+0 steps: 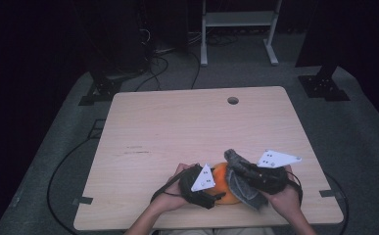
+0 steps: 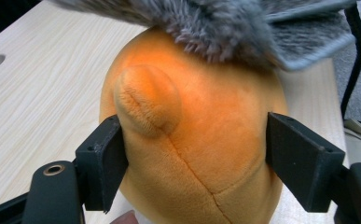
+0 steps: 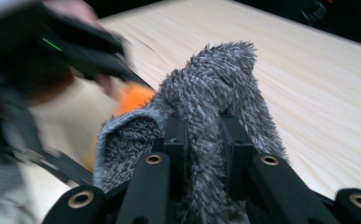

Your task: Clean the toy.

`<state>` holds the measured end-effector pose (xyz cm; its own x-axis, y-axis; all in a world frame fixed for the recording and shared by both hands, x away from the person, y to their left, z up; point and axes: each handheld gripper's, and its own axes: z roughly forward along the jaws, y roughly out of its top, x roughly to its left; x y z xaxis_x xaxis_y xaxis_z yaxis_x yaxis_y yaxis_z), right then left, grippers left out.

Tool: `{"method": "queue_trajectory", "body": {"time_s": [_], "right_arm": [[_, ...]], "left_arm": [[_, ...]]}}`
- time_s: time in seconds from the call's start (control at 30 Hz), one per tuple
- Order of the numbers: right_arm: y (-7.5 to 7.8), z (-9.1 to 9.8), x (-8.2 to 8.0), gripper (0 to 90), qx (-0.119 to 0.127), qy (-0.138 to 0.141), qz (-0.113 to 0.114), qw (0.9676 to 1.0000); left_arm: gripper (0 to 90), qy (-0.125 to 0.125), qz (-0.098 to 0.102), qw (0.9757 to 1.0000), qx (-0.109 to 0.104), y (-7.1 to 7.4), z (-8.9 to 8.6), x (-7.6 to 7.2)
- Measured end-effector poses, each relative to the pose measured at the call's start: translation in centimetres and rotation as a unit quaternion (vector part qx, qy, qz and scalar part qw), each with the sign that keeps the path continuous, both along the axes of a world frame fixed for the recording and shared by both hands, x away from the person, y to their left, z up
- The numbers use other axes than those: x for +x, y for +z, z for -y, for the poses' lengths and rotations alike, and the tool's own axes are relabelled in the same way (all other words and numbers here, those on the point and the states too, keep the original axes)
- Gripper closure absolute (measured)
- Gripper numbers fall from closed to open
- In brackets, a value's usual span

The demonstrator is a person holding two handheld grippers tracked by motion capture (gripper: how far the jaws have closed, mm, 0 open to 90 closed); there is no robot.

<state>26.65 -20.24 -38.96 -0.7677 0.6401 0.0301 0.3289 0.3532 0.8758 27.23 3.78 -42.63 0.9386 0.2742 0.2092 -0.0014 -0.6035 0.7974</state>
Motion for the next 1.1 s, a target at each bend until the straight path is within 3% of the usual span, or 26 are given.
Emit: {"method": "queue_trajectory", "body": {"time_s": [0.07,0.17,0.23,0.3,0.37,0.47,0.53,0.63,0.73,0.87,1.1], "right_arm": [[0.6,-0.8,-0.5,74.8,0.018,0.026,0.006,0.9995],[0.3,-2.2,-0.7,74.8,-0.016,0.032,0.015,0.9992],[-0.3,-2.0,-0.3,74.9,-0.015,0.031,0.010,0.9993],[-0.5,-1.3,0.1,74.9,-0.007,0.024,0.001,0.9997],[-0.8,-0.4,0.3,74.9,-0.017,0.004,0.002,0.9999],[-1.7,1.0,0.8,74.9,-0.020,-0.017,-0.016,0.9995],[-1.8,1.4,0.7,74.9,-0.013,-0.026,-0.020,0.9994],[-1.3,0.8,0.1,74.8,0.004,-0.001,-0.006,1.0000],[-1.6,-0.6,-0.4,74.8,-0.019,0.013,0.007,0.9997],[-1.7,-1.0,-0.5,74.8,-0.021,0.017,0.015,0.9995],[-2.2,0.4,0.4,74.7,-0.003,0.011,-0.008,0.9999]], "left_arm": [[24.2,-0.002,0.007,1.0000,0.004,0.0,0.1,-0.2],[24.2,0.000,0.006,0.9999,0.011,0.0,0.0,-0.1],[24.2,0.001,-0.003,1.0000,0.007,-0.1,-0.2,0.1],[24.2,0.006,-0.017,0.9998,0.008,-0.1,-0.6,0.5],[24.2,0.012,-0.034,0.9993,0.007,-0.2,-1.2,1.0],[24.2,0.027,-0.064,0.9976,0.003,-0.5,-2.0,1.7],[24.2,0.031,-0.072,0.9969,0.005,-0.5,-2.1,2.0],[23.2,0.024,-0.073,0.9970,-0.003,-0.4,-2.1,1.9],[17.4,0.029,-0.072,0.9969,-0.009,0.3,-2.2,2.0],[15.2,0.031,-0.075,0.9964,-0.024,0.3,-2.2,2.1],[23.4,0.050,-0.091,0.9945,-0.014,0.0,-2.2,2.5]]}}
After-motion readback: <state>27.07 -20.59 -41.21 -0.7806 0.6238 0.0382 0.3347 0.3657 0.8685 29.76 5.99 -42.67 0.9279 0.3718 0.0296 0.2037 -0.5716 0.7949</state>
